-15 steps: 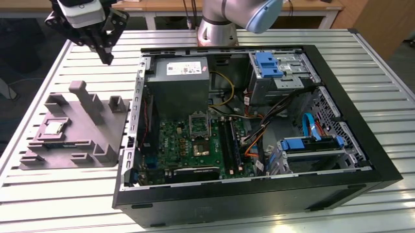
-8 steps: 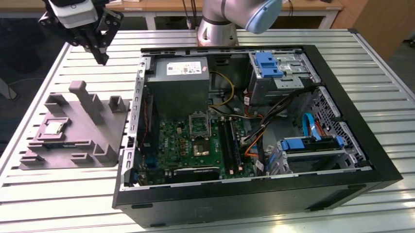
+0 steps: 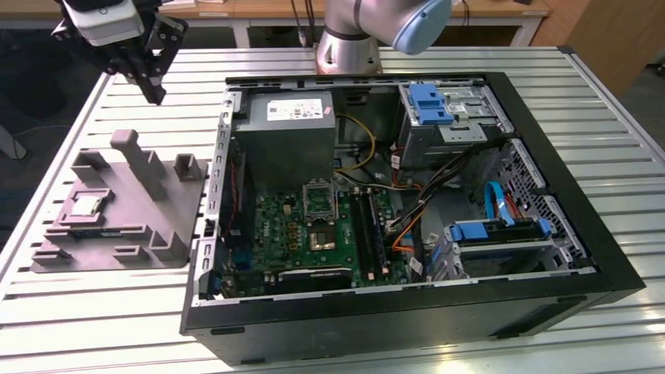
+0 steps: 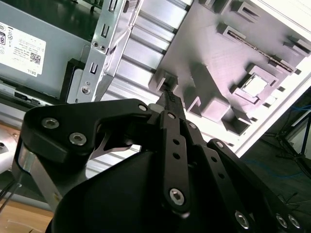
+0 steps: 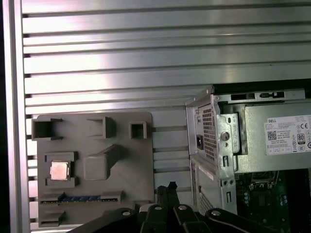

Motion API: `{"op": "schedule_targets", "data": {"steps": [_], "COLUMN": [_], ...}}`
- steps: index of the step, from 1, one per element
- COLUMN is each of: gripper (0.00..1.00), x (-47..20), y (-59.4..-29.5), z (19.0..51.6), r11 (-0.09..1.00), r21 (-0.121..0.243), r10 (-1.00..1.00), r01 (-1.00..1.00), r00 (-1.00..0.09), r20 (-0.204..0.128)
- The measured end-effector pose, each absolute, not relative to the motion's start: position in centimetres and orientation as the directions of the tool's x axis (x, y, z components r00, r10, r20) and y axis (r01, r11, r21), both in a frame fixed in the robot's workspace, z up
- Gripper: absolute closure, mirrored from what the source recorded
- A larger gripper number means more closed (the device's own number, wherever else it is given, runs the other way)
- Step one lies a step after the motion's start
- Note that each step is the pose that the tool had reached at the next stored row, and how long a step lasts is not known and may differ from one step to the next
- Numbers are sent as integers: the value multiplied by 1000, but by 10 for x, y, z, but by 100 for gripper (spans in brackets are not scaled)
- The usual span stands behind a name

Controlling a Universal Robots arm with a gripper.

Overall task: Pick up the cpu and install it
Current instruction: 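Reach for the cpu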

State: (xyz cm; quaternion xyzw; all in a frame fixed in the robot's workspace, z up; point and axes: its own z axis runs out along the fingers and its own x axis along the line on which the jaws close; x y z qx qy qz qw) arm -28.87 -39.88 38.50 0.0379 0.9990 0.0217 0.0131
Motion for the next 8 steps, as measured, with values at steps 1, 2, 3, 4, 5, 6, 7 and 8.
{"op": "schedule_targets", "data": {"steps": [1, 2, 3, 4, 5, 6, 7, 8], "gripper": [89, 89, 89, 89, 89, 89, 89, 89], "x": [-290, -291, -292, -293, -294, -295, -296, -297], "y": [-399, -399, -399, -399, -399, -399, -399, -399], "z": [385, 385, 385, 385, 385, 385, 385, 385], "r11": [996, 996, 996, 996, 996, 996, 996, 996], "r21": [44, 44, 44, 44, 44, 44, 44, 44], "r10": [76, 76, 76, 76, 76, 76, 76, 76], "r01": [75, 75, 75, 75, 75, 75, 75, 75], "r00": [-997, -997, -997, -997, -997, -997, -997, -997], "r20": [-24, -24, -25, -25, -24, -24, -24, -24]}}
